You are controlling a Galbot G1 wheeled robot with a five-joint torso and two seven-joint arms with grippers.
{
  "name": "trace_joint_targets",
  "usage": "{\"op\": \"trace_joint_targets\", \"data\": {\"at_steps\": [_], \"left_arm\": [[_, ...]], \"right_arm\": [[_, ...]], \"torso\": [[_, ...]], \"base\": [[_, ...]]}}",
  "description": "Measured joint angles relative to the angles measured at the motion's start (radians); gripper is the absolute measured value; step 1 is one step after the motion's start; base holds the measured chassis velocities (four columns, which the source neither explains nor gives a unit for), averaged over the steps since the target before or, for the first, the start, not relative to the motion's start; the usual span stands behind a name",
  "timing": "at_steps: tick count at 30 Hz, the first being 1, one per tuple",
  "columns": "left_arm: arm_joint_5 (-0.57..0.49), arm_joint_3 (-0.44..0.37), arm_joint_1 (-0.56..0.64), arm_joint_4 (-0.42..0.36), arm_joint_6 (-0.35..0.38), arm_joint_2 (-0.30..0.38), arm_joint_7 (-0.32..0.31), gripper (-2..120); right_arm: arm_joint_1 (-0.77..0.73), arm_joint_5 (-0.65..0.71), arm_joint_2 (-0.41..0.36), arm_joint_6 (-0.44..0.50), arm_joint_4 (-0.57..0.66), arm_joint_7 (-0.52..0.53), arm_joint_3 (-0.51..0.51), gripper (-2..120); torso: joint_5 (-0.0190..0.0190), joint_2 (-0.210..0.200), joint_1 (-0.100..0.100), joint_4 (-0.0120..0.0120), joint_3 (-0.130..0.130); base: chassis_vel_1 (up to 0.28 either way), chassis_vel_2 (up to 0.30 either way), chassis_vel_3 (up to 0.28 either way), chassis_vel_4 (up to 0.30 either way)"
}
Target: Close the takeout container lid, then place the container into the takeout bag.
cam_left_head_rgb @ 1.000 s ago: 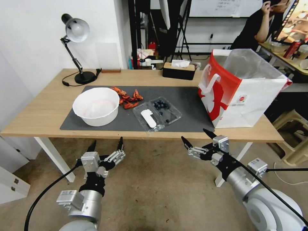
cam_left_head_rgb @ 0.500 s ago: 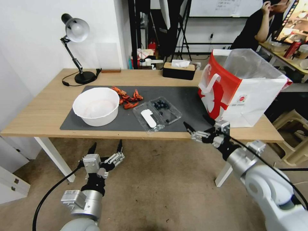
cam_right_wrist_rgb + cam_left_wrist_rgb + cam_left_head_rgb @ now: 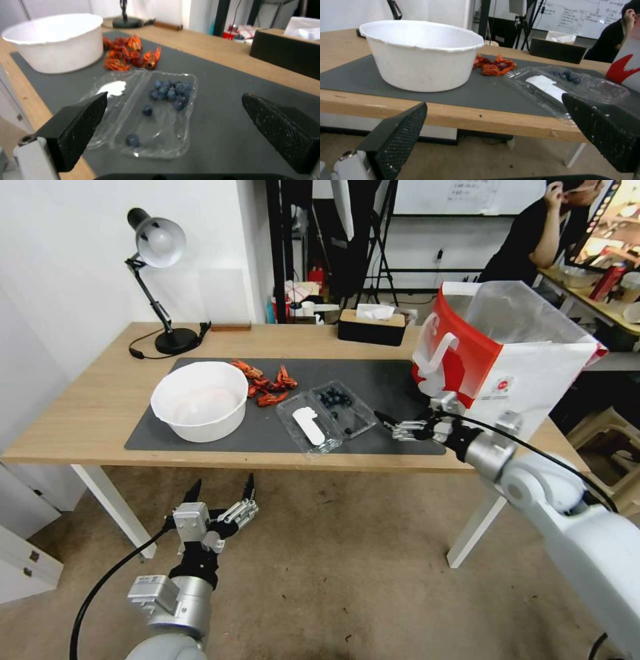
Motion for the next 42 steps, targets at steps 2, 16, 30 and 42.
{"op": "trace_joint_targets", "data": {"at_steps": [2,16,30,42], "left_arm": [[0.001,0.001,0.002,0.003,-0.006,0.000,0.000,100],[0.003,-0.001,0.017,0.004,-0.013,0.000,-0.002,100],[0.009,0.000,0.035,-0.009,-0.009,0.000,0.005,100],[0.028,0.004,0.039,0.009,0.004,0.000,0.000,100]], "right_arm": [[0.095,0.010,-0.024,-0.037,-0.029,0.003,-0.081,100],[0.533,0.170,-0.104,-0.384,-0.075,0.120,-0.458,100],[0.744,0.244,-0.097,-0.414,-0.147,0.160,-0.714,100],[0.900,0.296,-0.059,-0.411,-0.206,0.200,-0.877,100]], "torso": [[-0.0002,0.000,0.000,-0.0001,0.000],[-0.0001,0.000,0.000,-0.0005,0.000],[-0.0002,0.000,0.000,-0.0002,0.000],[-0.0001,0.000,0.000,-0.0002,0.000]], "base": [[0.000,0.000,0.000,0.000],[0.000,0.000,0.000,0.000],[0.000,0.000,0.000,0.000],[0.000,0.000,0.000,0.000]]}}
